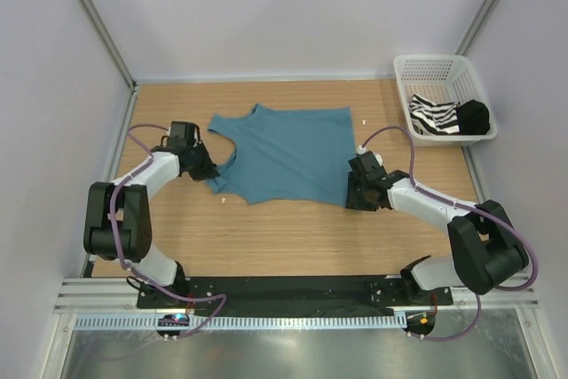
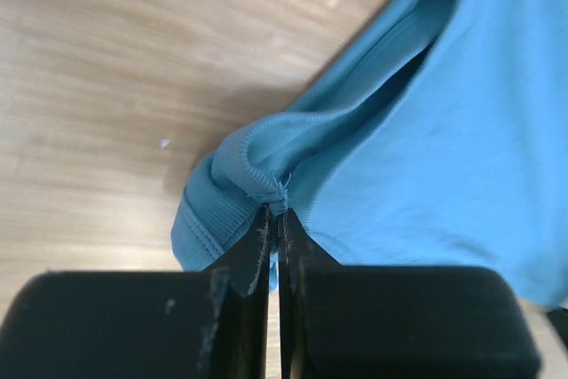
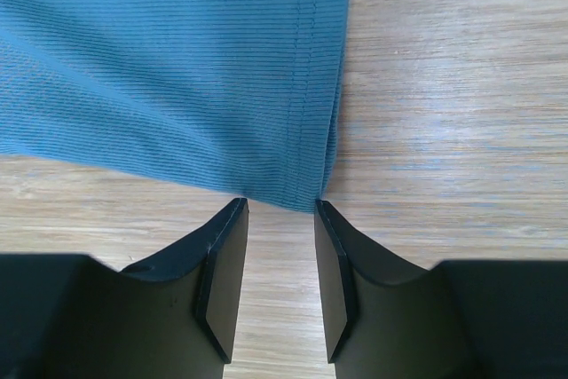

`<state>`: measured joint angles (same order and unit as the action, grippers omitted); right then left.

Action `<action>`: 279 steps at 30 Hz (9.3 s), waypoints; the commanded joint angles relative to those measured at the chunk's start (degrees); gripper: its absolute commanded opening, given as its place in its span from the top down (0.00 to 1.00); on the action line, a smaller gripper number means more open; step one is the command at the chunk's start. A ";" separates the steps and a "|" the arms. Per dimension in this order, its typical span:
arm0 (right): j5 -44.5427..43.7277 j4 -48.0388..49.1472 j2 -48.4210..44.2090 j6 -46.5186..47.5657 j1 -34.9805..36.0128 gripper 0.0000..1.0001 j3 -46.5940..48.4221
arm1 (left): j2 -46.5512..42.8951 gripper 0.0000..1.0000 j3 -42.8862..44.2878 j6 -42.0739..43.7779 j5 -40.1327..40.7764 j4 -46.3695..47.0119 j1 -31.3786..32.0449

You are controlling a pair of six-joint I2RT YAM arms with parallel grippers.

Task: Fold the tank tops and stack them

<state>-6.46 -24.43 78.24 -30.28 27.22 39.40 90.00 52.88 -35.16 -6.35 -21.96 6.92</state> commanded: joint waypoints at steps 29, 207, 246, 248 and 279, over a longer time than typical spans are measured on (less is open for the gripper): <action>-3.99 0.70 -0.98 -2.50 -1.82 0.57 0.07 | -15.90 0.41 -9.37 -4.13 8.89 9.57 -7.46; 1.45 -6.86 14.74 2.77 -7.45 0.99 26.51 | 7.12 1.00 17.87 2.99 2.75 -15.49 14.35; 5.13 3.85 3.85 1.28 -8.41 0.48 9.04 | -11.15 0.27 1.80 -3.86 7.33 -2.33 2.68; 5.58 4.56 4.20 0.93 -8.42 0.48 7.89 | -13.86 0.27 -1.62 -5.44 4.44 -0.12 0.65; 10.68 7.73 11.06 2.86 -8.41 0.99 7.01 | -23.82 0.43 -13.07 -7.74 9.52 0.16 -8.50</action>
<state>3.46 -17.91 88.66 -28.12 18.94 45.63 64.45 39.75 -43.05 1.93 -21.41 -1.26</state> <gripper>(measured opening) 0.038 0.588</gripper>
